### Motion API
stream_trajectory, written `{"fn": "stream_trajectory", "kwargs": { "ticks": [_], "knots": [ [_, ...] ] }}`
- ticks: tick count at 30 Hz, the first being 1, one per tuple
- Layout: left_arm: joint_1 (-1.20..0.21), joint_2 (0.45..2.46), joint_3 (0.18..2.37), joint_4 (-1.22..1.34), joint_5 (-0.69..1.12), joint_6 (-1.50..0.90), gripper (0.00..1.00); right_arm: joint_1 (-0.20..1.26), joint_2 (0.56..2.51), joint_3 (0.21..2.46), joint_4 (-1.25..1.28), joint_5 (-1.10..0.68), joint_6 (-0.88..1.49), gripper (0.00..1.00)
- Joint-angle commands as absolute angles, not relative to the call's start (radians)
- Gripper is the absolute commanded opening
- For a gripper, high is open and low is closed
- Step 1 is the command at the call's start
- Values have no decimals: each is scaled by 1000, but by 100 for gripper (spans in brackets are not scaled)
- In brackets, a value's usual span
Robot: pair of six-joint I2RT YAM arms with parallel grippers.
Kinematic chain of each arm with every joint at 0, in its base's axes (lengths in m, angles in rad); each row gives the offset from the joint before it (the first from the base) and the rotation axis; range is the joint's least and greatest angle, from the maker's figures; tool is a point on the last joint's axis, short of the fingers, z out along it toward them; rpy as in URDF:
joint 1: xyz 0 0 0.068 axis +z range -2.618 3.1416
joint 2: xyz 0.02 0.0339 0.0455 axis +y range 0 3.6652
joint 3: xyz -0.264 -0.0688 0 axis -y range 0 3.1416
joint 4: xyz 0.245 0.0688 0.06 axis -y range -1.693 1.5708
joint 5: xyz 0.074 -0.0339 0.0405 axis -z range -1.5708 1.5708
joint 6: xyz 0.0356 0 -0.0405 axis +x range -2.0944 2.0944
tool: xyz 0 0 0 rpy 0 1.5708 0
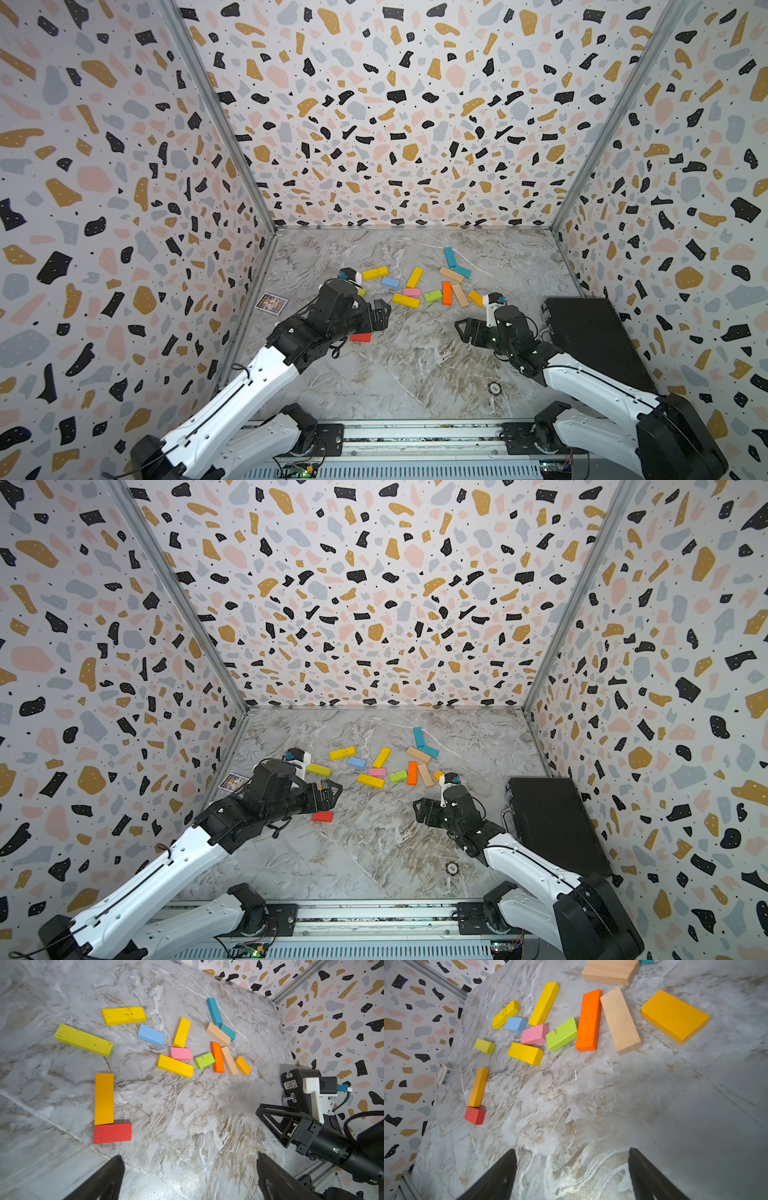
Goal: Assemble the letter h with building blocks
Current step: Assemble the building block at the center of the board, then pick up the building block from the center of the board.
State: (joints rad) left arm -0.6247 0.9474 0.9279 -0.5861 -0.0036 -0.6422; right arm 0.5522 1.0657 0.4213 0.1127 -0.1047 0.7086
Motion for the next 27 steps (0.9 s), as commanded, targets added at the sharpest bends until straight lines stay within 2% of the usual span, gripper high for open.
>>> {"fn": "stream_trajectory", "kwargs": {
  "ticks": [1,4,9,16,22,27],
  "knots": [
    [-621,937,914,-657,-58,-598,99,557,1067,466,102,-125,666,86],
    [-620,910,890,-668,-71,-586,99,557,1119,550,22,-116,701,85],
    [-620,860,849,-661,-31,-581,99,557,1349,794,-213,-106,673,79],
    [-620,760,734,-608,66,-607,99,557,1598,1038,-355,29,594,61],
    [-620,699,672,-579,90,-637,99,563,1740,1213,-391,-8,610,65],
    [-620,669,668,-588,70,-643,99,626,1811,1280,-345,1,665,69]
  ]
}}
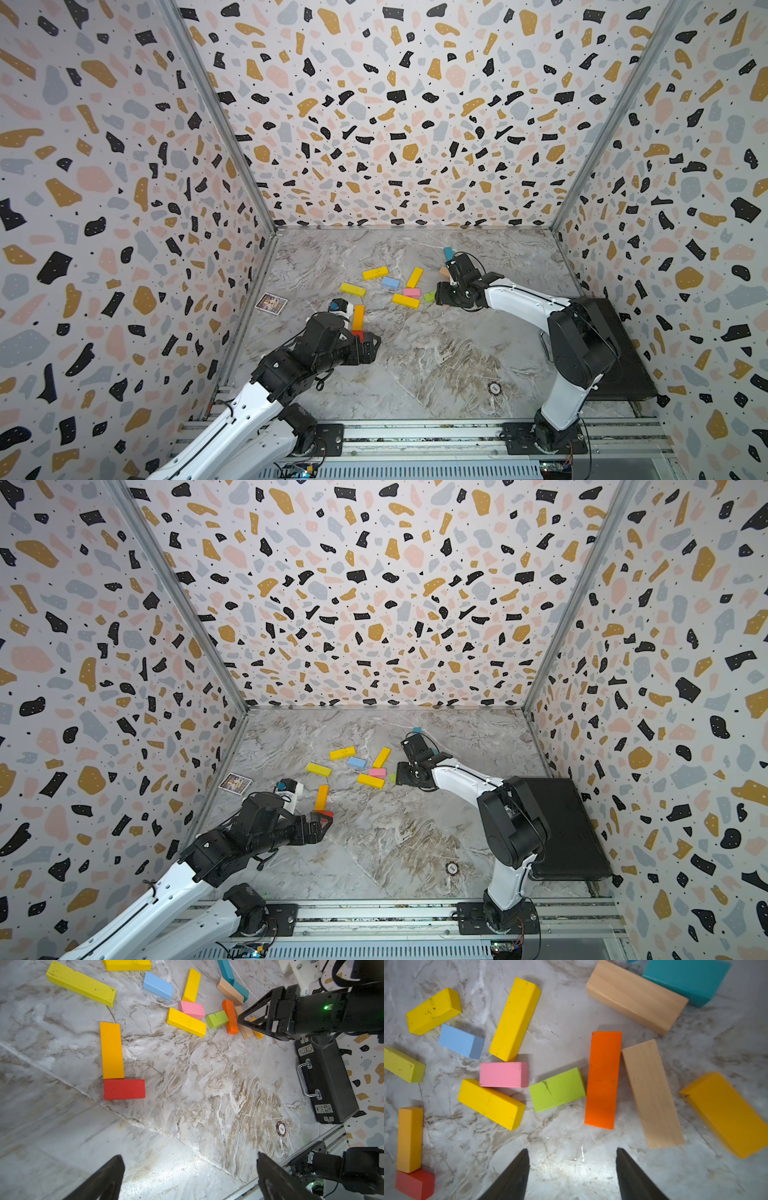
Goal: Assemble the letter h with building blocks
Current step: Pick up the building block from the center of the board.
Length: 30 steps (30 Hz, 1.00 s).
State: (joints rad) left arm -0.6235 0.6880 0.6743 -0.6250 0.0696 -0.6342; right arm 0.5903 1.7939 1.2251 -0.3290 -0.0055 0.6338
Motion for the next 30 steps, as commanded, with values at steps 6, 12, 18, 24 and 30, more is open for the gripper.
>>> {"fn": "stream_trajectory", "kwargs": {
  "ticks": [6,12,18,24,30],
  "knots": [
    [-620,664,662,-583,82,-638,99,637,1925,1401,-401,13,608,76],
    [-620,684,657,-568,113,-636,99,628,2009,1521,-456,93,429,76],
    [-620,702,641,-555,125,-645,99,572,2081,1622,-486,72,388,76],
    [-620,706,627,-551,122,-652,99,545,2156,1697,-552,-3,348,79],
    [-620,716,611,-539,124,-660,99,546,2141,1649,-529,-48,345,80]
  ]
}}
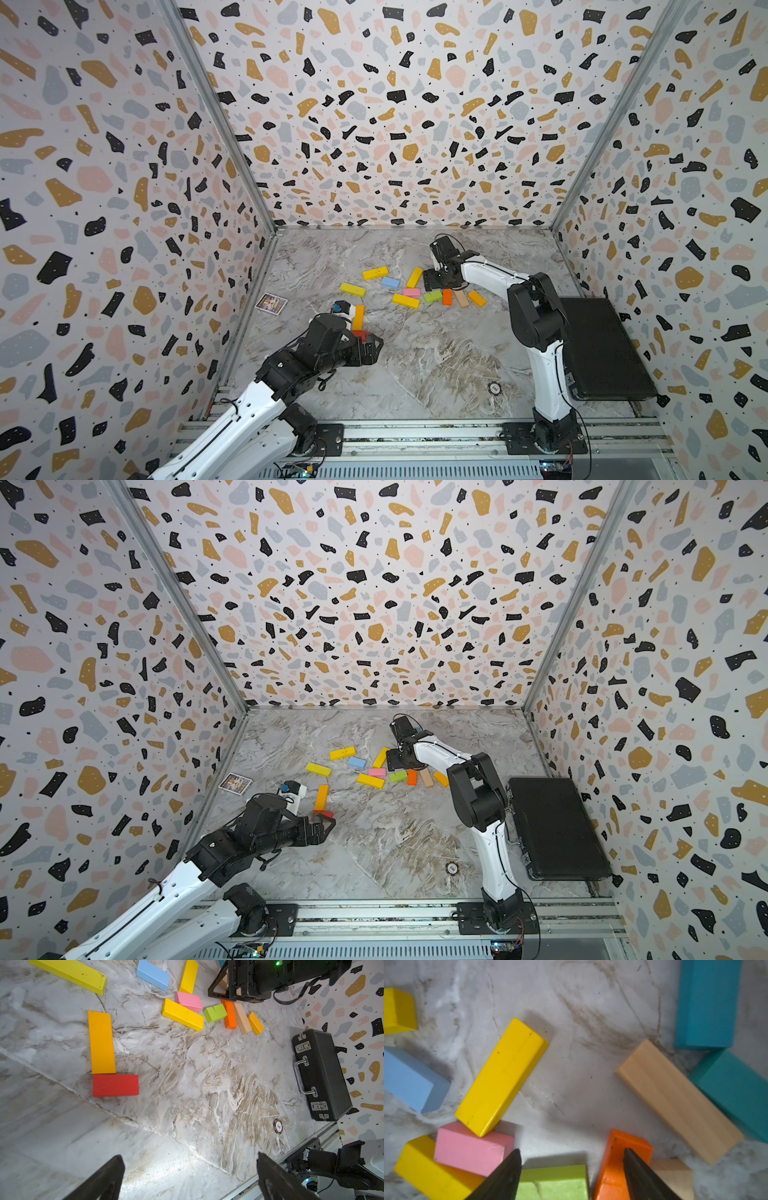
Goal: Assemble the letter h with building blocks
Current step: Pick up the building block from the center of the board.
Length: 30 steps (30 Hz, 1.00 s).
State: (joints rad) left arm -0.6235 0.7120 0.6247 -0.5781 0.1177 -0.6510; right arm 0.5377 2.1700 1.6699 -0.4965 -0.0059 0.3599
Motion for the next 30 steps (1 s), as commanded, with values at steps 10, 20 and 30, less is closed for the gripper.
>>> {"fn": "stream_trajectory", "kwargs": {
  "ticks": [10,20,30],
  "knots": [
    [-619,727,605,-523,153,-667,99,579,2071,1616,-492,38,312,80],
    [-619,725,603,-526,155,-668,99,592,2143,1679,-557,77,307,79],
    [-618,734,587,-514,153,-670,99,592,2109,1547,-490,60,337,80]
  ]
}}
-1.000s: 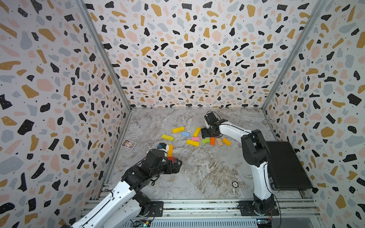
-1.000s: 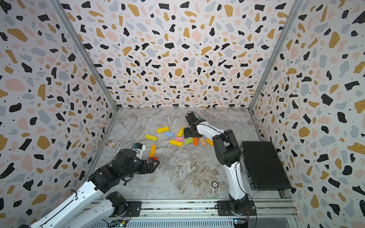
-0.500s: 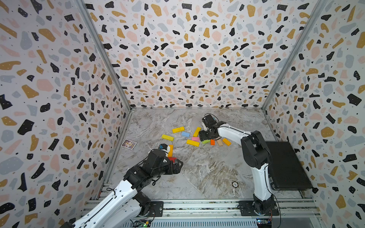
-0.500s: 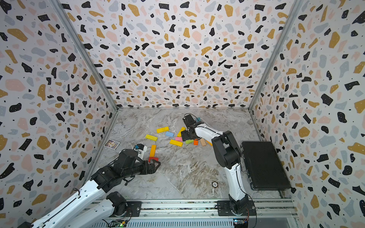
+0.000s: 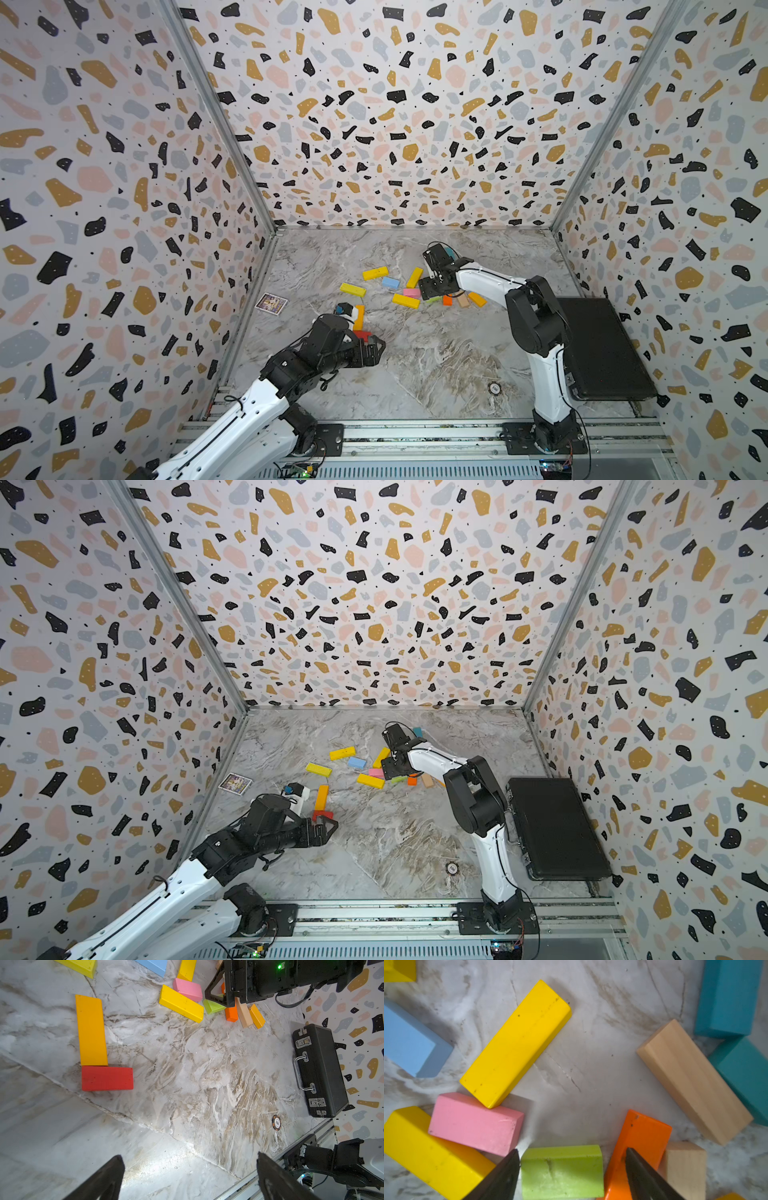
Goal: Assemble the letter h with building blocks
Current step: Pick up the building block from the center of the board.
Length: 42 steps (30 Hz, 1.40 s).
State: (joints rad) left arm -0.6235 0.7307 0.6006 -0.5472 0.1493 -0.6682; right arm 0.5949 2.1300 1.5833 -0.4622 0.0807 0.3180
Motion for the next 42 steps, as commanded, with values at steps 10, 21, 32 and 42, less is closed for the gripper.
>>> {"fn": "stream_trajectory", "kwargs": {
  "ticks": [10,21,32,42],
  "knots": [
    [-620,755,584,-499,166,-673,99,601,2085,1459,-423,8,319,76],
    [-620,767,597,-501,184,-667,99,611,2068,1469,-385,7,316,76],
    [-618,703,707,-580,188,-620,99,612,1967,1428,-256,64,355,77],
    [-619,641,753,-642,172,-593,99,611,1855,1276,19,-7,474,83]
  ]
}}
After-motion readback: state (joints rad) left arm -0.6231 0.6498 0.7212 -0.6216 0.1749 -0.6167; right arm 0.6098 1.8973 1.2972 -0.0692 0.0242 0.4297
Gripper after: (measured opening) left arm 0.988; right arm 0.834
